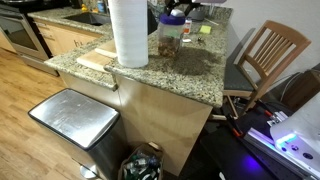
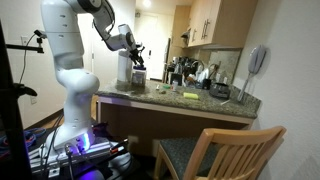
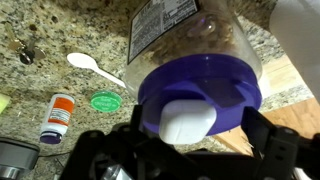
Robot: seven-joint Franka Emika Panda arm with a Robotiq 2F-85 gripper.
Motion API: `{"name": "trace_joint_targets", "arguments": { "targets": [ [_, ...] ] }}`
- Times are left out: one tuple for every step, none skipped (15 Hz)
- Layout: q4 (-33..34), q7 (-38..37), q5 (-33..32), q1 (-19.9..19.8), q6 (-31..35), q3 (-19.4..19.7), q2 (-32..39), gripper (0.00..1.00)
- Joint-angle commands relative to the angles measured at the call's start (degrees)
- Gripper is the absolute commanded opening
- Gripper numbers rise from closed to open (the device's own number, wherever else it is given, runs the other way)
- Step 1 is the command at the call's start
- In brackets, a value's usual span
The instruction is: Put the white case on top of the container with a blue lid
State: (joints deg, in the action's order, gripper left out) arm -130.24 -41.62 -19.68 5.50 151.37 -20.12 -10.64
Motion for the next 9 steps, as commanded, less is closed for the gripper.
{"name": "trace_joint_targets", "arguments": {
  "targets": [
    [-0.73, -0.61, -0.57, 0.52, -3.44, 0.10, -5.60, 1.00],
    [-1.11, -0.67, -0.63, 0.45, -3.49, -0.06, -7.65, 1.00],
    [-1.34, -1.24, -1.19, -0.06, -3.48, -0.48, -9.64, 1.00],
    [-1.95, -1.21, -0.95, -0.30, -3.73, -0.72, -12.22, 1.00],
    [-2.39, -0.95, -0.26, -0.44, -4.18, -0.83, -14.45, 1.00],
    [-3.83, -0.68, 0.46, -0.42, -3.58, -0.64, -17.31, 1.00],
    [-5.38, -0.69, 1.17, -0.52, -2.75, -0.39, -19.96, 1.00],
    [-7.01, -0.69, 1.85, -0.82, -2.09, -0.14, -22.05, 1.00],
    [-2.32, 0.66, 1.98, -1.33, -2.75, -1.31, -16.99, 1.00]
  ]
}}
